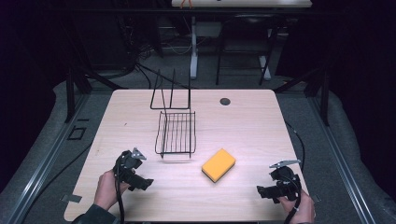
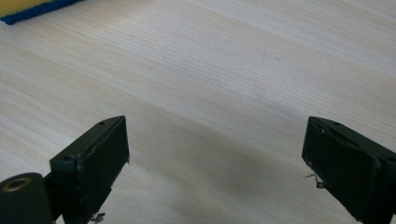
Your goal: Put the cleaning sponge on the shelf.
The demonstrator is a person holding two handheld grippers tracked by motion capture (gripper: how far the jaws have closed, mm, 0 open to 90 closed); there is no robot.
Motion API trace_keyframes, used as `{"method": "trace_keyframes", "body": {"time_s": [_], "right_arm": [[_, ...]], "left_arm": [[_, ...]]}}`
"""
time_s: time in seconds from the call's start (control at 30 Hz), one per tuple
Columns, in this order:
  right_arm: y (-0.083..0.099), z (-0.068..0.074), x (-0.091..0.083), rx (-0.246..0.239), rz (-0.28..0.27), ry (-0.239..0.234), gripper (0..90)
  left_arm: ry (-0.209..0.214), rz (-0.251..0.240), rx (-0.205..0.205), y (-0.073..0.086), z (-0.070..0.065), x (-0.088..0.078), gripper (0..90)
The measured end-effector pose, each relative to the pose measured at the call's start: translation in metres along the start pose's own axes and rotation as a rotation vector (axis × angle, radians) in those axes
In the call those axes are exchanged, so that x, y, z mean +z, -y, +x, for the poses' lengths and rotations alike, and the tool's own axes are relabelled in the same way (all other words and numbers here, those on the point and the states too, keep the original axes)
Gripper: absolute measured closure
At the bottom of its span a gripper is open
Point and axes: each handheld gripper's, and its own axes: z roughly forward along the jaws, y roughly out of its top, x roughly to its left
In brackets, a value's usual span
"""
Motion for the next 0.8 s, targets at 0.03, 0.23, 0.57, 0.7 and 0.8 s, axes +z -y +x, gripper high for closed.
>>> {"method": "trace_keyframes", "body": {"time_s": [0.03,0.23,0.57,0.7,0.8], "right_arm": [[0.0,0.001,0.001,-0.004,0.001,-0.003,6.7],[-0.003,0.004,0.003,-0.015,0.001,-0.011,7.0],[-0.005,0.007,0.006,-0.036,0.004,-0.022,7.3],[-0.006,0.006,0.006,-0.032,0.004,-0.027,7.5],[-0.006,0.005,0.006,-0.038,0.01,-0.028,7.5]], "left_arm": [[-0.002,-0.002,0.002,-0.001,0.0,0.0,3.8],[-0.002,0.002,0.014,-0.001,-0.003,0.001,4.3],[0.014,-0.034,0.029,-0.012,-0.02,-0.01,4.1],[0.017,-0.043,0.046,-0.018,-0.028,-0.013,3.6],[0.029,-0.048,0.047,-0.025,-0.033,-0.014,3.3]]}}
